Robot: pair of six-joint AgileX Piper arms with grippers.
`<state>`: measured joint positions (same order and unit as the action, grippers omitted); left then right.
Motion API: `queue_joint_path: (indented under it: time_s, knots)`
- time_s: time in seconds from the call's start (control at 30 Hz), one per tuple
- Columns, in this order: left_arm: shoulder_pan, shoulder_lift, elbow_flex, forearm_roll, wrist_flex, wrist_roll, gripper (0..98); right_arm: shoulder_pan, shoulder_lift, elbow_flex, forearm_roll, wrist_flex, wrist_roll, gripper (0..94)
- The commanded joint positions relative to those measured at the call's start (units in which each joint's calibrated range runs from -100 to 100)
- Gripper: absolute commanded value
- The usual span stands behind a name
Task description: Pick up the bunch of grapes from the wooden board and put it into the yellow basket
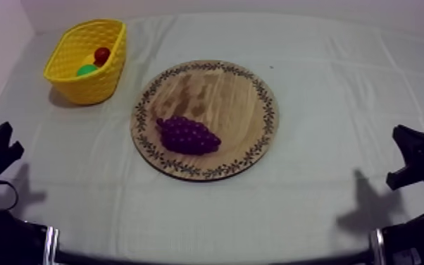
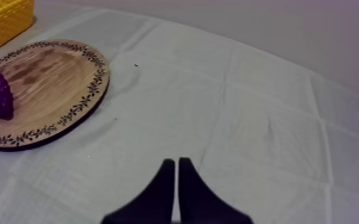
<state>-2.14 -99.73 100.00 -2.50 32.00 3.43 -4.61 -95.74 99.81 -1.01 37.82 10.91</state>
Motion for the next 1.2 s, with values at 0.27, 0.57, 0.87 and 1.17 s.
queue_joint_path:
  time_s: [0.27,0.57,0.87,1.17]
  knots:
    - [-0.6,0.0,0.0,0.03,0.1,-0.4,0.0,0.0,0.0,0.0,0.0,0.0,0.0,0.4]
    - [-0.4,0.0,0.0,0.03,0.4,-1.7,0.0,0.0,0.0,0.0,0.0,0.0,0.0,0.4]
    - [2.4,1.0,-1.1,0.20,2.8,-3.9,0.0,0.0,0.0,0.0,0.0,0.0,0.0,0.4]
    - [4.4,13.4,-15.2,-0.25,7.0,-3.5,0.0,0.0,0.0,0.0,0.0,0.0,0.0,0.4]
